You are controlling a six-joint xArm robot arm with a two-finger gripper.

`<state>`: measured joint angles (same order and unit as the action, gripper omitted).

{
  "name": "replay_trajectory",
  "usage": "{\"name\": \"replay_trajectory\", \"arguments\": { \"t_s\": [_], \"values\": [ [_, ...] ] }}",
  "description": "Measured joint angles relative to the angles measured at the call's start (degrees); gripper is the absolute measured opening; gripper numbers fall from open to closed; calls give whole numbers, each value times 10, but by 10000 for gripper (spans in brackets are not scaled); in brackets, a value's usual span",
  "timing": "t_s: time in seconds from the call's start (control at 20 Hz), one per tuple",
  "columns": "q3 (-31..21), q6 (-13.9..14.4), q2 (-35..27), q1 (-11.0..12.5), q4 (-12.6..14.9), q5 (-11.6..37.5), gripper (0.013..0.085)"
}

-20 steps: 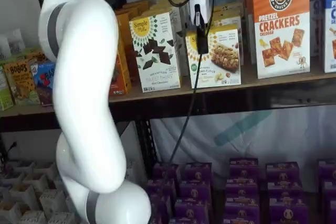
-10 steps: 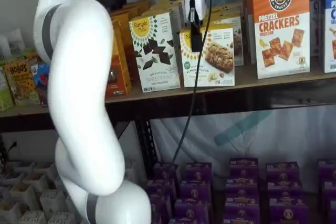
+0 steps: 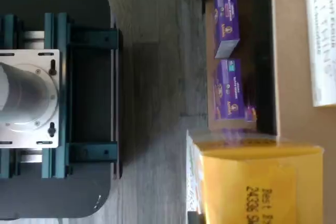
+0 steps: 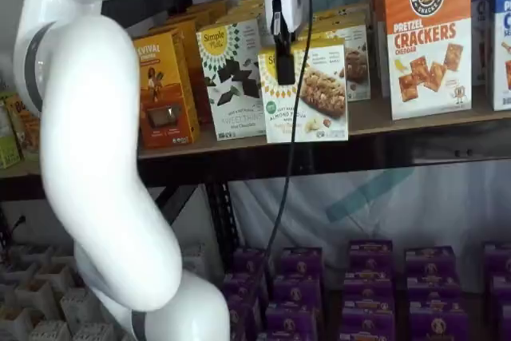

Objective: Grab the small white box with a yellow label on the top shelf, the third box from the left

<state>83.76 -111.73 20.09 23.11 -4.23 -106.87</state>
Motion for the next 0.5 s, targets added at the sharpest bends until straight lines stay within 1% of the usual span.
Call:
{"name": "replay_trajectory", "arguments": {
  "t_s": [0.15,0.5],
  "values": [
    [-22,-4,23,3,4,-2,330],
    [-50,-10,51,9,8,-5,330]
  ]
}}
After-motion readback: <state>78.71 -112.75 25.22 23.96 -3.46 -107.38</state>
